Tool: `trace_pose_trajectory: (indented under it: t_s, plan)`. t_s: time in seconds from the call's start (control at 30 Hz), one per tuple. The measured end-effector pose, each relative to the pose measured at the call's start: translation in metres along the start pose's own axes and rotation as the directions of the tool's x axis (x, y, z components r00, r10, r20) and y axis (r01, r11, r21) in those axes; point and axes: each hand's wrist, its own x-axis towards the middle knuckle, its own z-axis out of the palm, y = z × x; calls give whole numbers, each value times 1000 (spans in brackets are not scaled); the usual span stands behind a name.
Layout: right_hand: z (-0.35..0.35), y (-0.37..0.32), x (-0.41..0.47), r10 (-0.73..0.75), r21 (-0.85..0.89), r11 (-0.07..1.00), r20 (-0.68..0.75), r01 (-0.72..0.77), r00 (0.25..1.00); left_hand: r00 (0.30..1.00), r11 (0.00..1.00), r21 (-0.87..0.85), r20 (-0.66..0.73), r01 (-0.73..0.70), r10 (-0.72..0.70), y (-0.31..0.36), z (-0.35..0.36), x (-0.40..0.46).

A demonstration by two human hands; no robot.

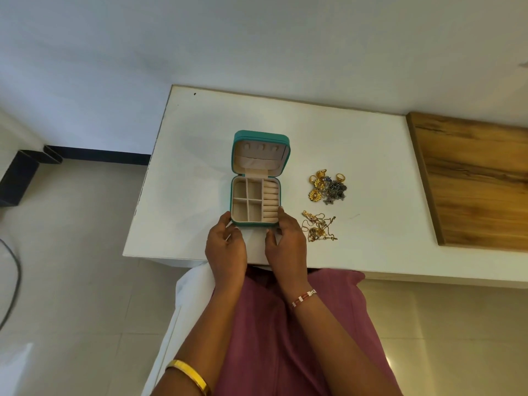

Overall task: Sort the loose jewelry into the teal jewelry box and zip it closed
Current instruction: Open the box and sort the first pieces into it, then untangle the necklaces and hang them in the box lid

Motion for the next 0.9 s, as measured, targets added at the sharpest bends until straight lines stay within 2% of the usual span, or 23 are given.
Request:
trace_pose_trajectory:
  t_s: [0.27,0.37,0.47,0.57,0.63,0.73,0.83,0.9]
  plan:
    - [6,-2,0,7,-34,999,66,-5,998,999,999,-52,-33,13,-15,3,-1,0]
    - [0,-4,1,-7,37,999,71,4,997,999,999,-29,-39,-24,23,2,0,-1]
    - [-9,-6,0,29,149,988,48,-35,998,985,986,40,-59,-161,163,2,1,-8]
    - [-24,1,-1,90,204,976,-58,-77,994,938,937,107,-58,-334,341,2,1,-16]
    - [-38,10,0,113,200,977,-166,-78,980,907,900,126,-10,-418,422,2,4,-22]
    - [-58,29,0,174,187,974,-275,-125,945,875,864,146,111,-483,470,-2,15,-31]
    - [-66,40,0,198,159,975,-318,-154,927,832,824,159,229,-544,505,-6,25,-37]
    - [-63,38,0,138,116,987,-296,-108,945,814,808,175,287,-562,504,-8,30,-37]
